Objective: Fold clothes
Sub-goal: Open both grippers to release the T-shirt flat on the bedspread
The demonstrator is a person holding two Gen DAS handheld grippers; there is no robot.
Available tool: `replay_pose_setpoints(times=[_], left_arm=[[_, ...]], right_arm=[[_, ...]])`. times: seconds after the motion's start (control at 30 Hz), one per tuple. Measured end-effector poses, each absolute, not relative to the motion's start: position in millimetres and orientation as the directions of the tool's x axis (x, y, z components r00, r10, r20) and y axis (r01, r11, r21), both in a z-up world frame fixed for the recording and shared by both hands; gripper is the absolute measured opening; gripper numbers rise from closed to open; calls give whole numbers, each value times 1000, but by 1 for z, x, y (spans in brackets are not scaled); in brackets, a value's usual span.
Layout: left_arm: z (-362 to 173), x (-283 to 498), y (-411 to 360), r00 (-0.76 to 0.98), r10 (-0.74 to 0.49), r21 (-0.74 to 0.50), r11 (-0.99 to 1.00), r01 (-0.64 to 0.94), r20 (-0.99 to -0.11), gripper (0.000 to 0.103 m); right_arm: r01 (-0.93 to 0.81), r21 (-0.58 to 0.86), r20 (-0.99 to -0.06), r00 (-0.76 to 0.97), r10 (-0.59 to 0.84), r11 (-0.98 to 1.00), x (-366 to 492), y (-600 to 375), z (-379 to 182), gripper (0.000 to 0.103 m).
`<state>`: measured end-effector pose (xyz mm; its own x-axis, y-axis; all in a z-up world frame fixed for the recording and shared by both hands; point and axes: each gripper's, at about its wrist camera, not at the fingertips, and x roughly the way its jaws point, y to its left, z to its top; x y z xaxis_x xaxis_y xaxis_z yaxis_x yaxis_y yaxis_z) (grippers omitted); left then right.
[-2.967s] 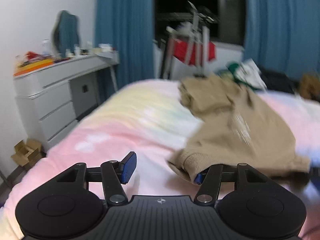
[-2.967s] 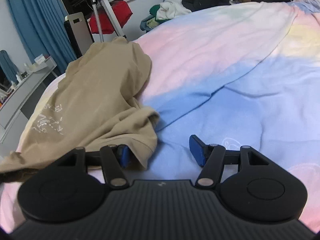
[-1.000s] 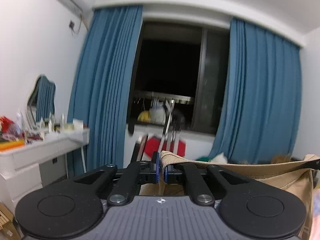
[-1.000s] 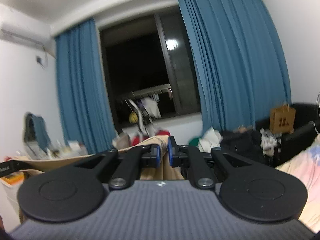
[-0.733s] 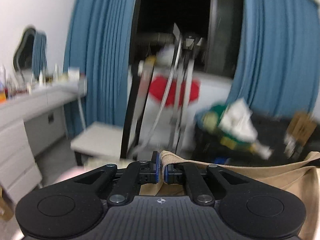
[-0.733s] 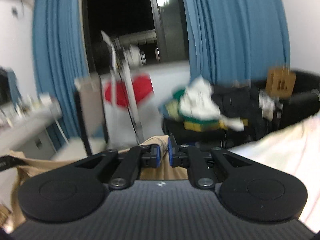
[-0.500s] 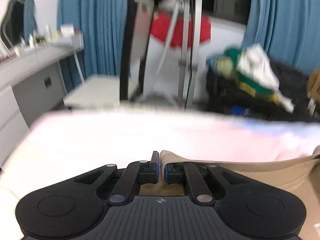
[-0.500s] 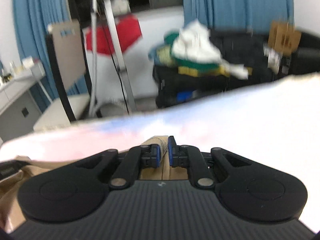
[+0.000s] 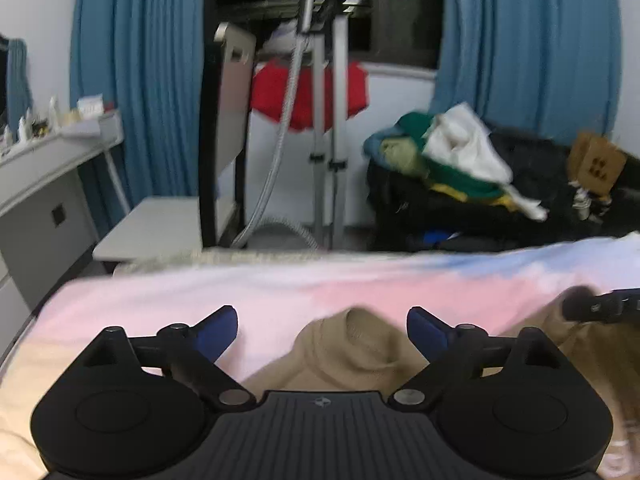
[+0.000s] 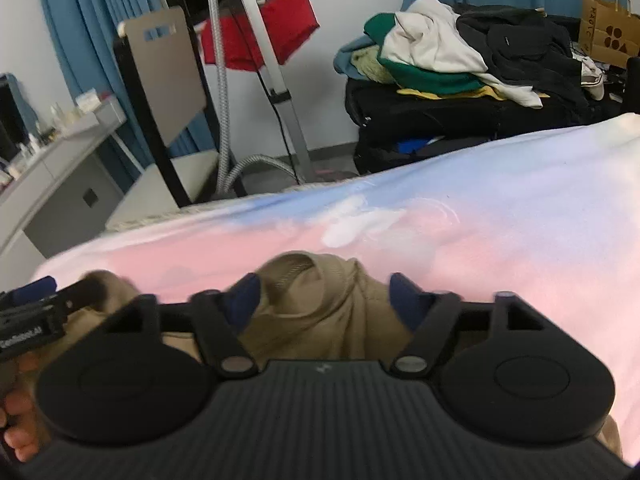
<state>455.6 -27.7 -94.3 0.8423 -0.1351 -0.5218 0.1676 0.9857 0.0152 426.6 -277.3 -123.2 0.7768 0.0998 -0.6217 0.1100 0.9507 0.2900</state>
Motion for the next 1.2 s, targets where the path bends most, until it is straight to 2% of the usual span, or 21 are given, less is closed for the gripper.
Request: replay_pose_setpoints(times=[0.17,0.27,0.43,0.6,0.67,0.73,0.87,0.9,0.97,1.1,1.17,1.2], left_arm=[[-62,416,-24,859,-206,1,972,234,-470,97],[-47,377,10,871,-229,-132,973,191,-434,97],[-53,307,117,895,-166,-446,894,-41,-415,94],[-86,246,205,866,-72,-608,740,-286,-494,85],[-92,229,225,845,-78,-642,688,-338,-529,76],[-96,219,235,815,-113,-656,660,-365,-568,75],[-110,208,238,740,-214,-677,614,-405,-637,66],[-113,206,235,735,-233,-684,612,-398,-636,65],[-119,203,229,736,-263,-697,613,-372,-624,55],[-130,196,216,734,-322,-723,612,-321,-599,51],[-129,201,205,743,-297,-696,651,-303,-600,27],[-127,206,197,746,-277,-673,679,-295,-606,19]], right_arm=[[119,366,-577,807,125,923,403,-283,-107,73],[120,374,-543,832,112,920,366,-279,-92,73],[127,367,-497,864,79,922,288,-268,-68,73],[133,401,-483,872,86,906,191,-251,-57,74],[140,433,-477,874,95,891,156,-245,-57,74],[152,481,-473,874,110,863,122,-243,-61,74],[184,573,-490,858,153,799,73,-247,-76,74],[199,584,-503,850,158,787,67,-248,-82,76],[219,598,-535,826,180,771,65,-249,-92,76],[209,605,-544,814,206,768,81,-243,-100,76],[196,593,-545,811,211,781,88,-235,-101,76],[191,589,-547,809,213,786,89,-232,-103,76]])
